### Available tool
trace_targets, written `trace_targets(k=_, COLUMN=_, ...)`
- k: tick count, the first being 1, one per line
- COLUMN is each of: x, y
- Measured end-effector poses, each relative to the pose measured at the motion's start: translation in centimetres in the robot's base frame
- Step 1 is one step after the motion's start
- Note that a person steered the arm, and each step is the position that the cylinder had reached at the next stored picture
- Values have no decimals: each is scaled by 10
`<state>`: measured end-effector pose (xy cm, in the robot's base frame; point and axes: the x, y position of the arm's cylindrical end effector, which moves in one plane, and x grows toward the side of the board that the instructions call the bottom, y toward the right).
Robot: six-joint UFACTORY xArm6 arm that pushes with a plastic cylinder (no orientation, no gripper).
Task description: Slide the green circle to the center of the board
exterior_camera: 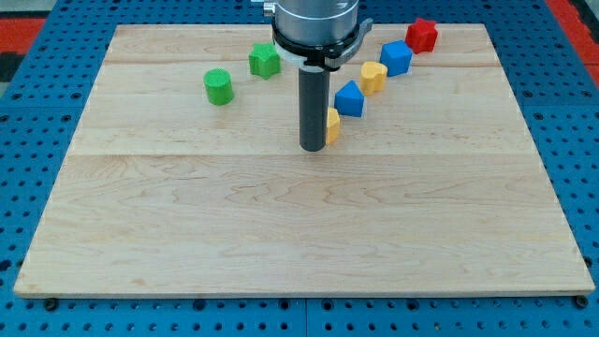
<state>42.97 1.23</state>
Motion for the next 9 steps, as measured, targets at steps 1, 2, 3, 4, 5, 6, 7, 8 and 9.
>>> trace_targets(k=1, x=-4, y=0)
trace_targets(k=2, x=-5, y=0)
trace_targets(k=3, x=-3, y=-7)
trace_targets(k=4, x=1, y=-60)
trace_targets(k=5, x=-4, y=-128)
trace_targets(k=6, x=-30, y=-197)
trace_targets(k=7, x=-95, y=-202)
trace_targets(k=8, x=-152, y=-162)
trace_targets(k=9, x=-166, y=-120)
